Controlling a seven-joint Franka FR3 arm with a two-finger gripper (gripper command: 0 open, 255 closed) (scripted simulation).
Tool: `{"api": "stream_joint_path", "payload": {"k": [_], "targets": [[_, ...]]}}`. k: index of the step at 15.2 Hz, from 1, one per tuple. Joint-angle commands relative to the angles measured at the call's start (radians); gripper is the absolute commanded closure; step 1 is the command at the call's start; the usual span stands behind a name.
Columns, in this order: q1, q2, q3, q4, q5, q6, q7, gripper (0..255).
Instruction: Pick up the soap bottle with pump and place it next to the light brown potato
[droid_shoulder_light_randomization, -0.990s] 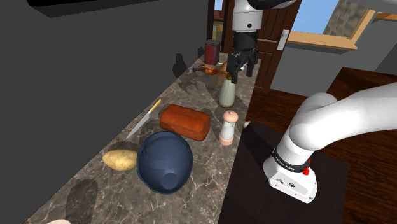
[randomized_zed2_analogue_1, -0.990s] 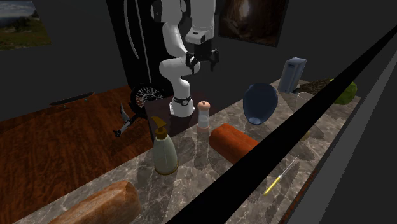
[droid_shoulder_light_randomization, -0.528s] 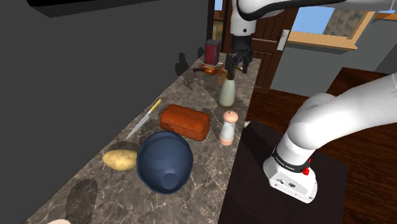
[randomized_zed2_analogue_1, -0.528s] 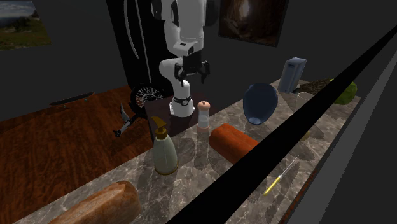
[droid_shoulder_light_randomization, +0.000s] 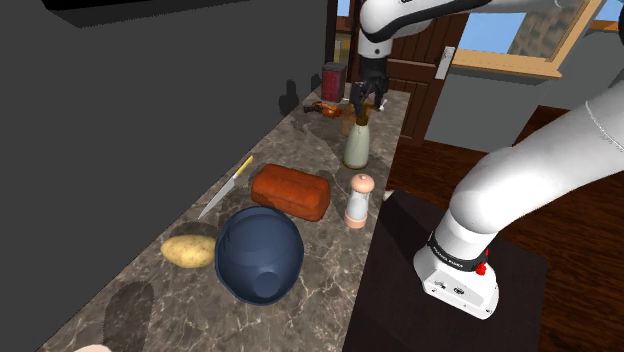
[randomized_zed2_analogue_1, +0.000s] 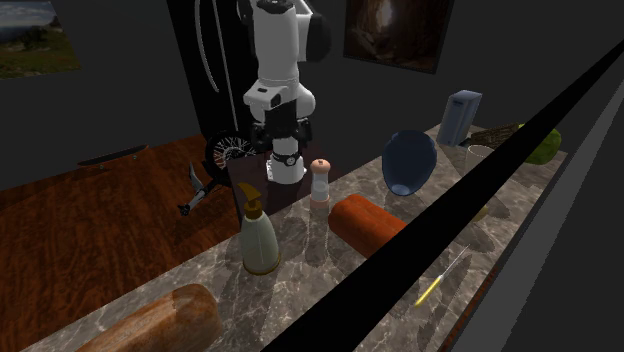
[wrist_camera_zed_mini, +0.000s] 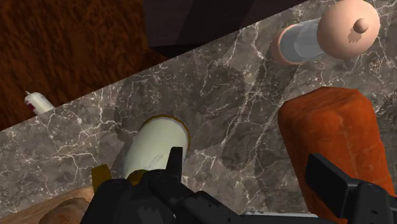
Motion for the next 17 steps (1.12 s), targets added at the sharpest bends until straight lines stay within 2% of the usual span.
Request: {"api": "stream_joint_path", "payload": {"k": [1, 9, 17], "targets": [[-0.009, 0.051, -0.022, 0.026, -0.011, 0.043, -0.028, 0], [-0.038, 0.294, -0.107, 0.198, -0.007, 0.179, -0.152, 0], [-0.042, 0.334, -0.114, 0.134, -0.001, 0.283, -0.159, 0]]}}
